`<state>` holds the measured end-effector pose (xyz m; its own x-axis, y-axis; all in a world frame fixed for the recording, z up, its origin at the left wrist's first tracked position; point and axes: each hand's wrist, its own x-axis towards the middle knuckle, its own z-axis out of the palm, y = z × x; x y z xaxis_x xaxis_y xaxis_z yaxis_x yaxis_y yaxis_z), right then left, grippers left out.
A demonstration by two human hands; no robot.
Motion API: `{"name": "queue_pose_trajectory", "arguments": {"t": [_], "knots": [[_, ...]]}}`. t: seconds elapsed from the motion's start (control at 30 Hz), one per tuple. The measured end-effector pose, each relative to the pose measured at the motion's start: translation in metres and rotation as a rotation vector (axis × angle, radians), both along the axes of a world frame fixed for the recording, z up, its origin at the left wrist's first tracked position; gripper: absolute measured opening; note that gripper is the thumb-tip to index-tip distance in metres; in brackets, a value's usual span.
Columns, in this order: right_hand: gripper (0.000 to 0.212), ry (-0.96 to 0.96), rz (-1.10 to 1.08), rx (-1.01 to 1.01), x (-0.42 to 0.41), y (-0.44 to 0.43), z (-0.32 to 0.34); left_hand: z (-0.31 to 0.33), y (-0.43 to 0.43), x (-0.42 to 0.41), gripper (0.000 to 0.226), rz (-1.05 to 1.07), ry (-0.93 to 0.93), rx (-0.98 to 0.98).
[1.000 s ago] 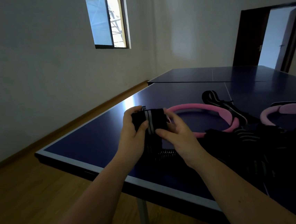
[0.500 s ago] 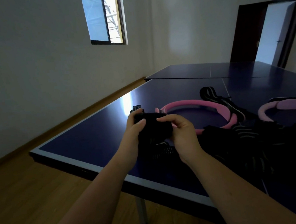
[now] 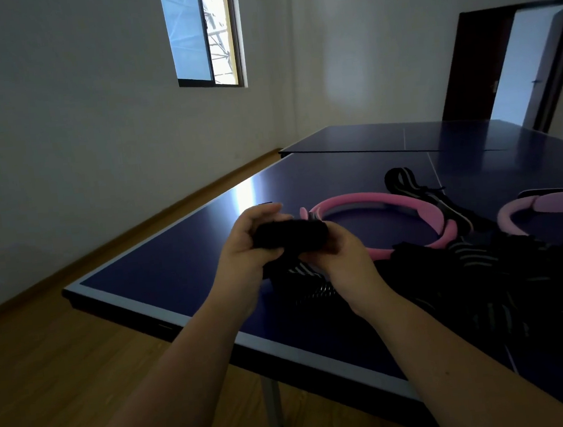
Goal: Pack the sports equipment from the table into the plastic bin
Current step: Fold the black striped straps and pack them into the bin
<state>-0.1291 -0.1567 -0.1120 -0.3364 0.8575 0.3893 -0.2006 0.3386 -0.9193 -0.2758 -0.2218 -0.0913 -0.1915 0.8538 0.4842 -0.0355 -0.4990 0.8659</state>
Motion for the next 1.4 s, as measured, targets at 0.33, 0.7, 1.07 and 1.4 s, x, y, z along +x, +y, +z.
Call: {"name": "queue_pose_trajectory", "arguments": {"t": [0.33, 0.7, 1.07, 1.4], "knots": [[0.041, 0.177, 0.027, -0.185, -0.012, 0.011, -0.003, -0.004, 0.015, -0.001, 0.057, -0.016, 0.089, -0.336], [0.02, -0.189, 0.032, -0.175, -0.027, 0.043, -0.007, -0.01, 0.035, -0.011, 0.046, 0.153, -0.135, -0.211], [0.025, -0.673, -0.24, 0.117, -0.025, 0.068, -0.035, 0.002, 0.072, -0.017, 0.028, 0.198, -0.307, -0.084], [0.031, -0.252, -0.234, -0.141, -0.014, 0.045, -0.004, 0.001, 0.072, -0.001, 0.029, 0.154, -0.274, -0.061]]}}
